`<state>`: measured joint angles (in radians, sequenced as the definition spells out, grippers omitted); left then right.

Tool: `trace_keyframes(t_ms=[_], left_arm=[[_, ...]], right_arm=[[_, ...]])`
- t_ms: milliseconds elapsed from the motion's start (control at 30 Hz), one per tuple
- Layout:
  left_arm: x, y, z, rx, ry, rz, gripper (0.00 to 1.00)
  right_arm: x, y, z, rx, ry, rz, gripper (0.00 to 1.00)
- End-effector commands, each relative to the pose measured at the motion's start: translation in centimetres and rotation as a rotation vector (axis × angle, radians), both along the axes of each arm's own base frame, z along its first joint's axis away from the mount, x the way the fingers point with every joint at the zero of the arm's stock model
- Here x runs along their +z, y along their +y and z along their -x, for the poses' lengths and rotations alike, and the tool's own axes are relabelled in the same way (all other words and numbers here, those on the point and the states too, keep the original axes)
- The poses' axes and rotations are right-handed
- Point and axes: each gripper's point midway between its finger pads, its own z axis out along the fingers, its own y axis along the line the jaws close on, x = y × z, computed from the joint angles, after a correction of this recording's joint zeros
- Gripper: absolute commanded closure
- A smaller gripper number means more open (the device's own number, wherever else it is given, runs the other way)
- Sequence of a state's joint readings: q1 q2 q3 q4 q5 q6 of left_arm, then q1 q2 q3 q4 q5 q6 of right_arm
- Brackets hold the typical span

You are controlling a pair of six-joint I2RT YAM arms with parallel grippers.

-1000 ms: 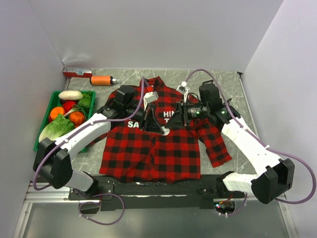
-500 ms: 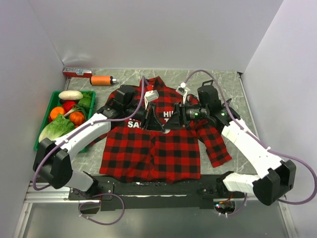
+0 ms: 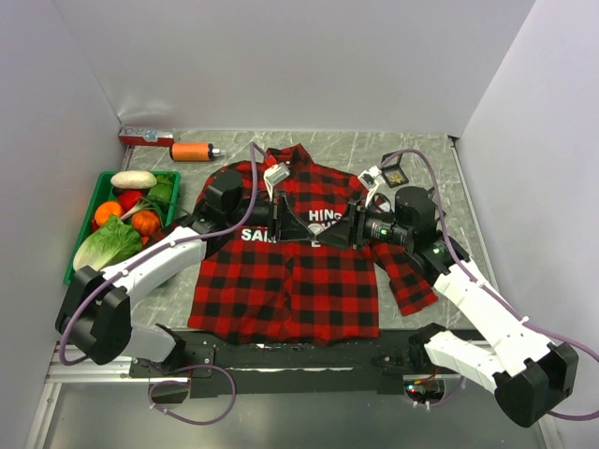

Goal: Pin the brooch onto the clothing
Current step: Pass from the left arm to the right

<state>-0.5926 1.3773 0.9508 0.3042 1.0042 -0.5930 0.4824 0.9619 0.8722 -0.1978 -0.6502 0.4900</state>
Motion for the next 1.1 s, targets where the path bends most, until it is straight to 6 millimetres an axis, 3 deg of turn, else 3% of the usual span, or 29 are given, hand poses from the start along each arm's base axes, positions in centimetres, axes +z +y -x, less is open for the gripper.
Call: trace_keyframes(t_ms=[0, 200, 367, 633, 733, 800, 867, 900, 1000, 1033, 1067], left_arm=[[4.1, 0.4, 0.5, 0.012, -0.095, 0.110, 0.93], [4.2, 0.3, 0.9, -0.013, -0.081, 0.125, 0.93], [4.1, 0.2, 1.1, -0.032, -0.071, 0.129, 0.92], [4.0, 0.2, 1.3, -0.050, -0.050, 0.143, 0.92], [3.8, 0.1, 1.2, -0.053, -0.041, 0.136, 0.90], [3.7, 0.0, 1.1, -0.052, -0.039, 0.132, 0.90], [3.6, 0.0, 1.2, -0.058, -0.033, 0.130, 0.87], [3.7, 0.0, 1.2, -0.063, -0.036, 0.131, 0.86], [4.0, 0.1, 1.6, -0.089, -0.045, 0.125, 0.59], [4.2, 0.3, 1.6, -0.087, -0.059, 0.125, 0.43], [4.2, 0.4, 1.4, -0.083, -0.103, 0.123, 0.38]], right_arm=[[2.8, -0.4, -1.2, -0.058, -0.103, -0.044, 0.49], [3.3, -0.4, -0.9, -0.049, -0.132, -0.058, 0.59], [4.3, -0.2, -0.6, -0.029, -0.177, -0.095, 0.61], [4.4, 0.6, 0.0, 0.036, -0.168, -0.119, 0.67], [4.9, 0.7, 0.1, 0.049, -0.184, -0.134, 0.74], [5.3, 0.8, 0.3, 0.061, -0.196, -0.147, 0.90], [5.6, 1.1, 0.8, 0.103, -0.199, -0.156, 1.00], [5.6, 1.2, 0.8, 0.117, -0.198, -0.153, 1.00], [5.4, 1.4, 1.0, 0.144, -0.167, -0.119, 1.00], [4.5, 1.1, 1.1, 0.143, -0.121, -0.081, 1.00], [5.1, 1.1, 1.1, 0.152, -0.123, -0.064, 1.00]])
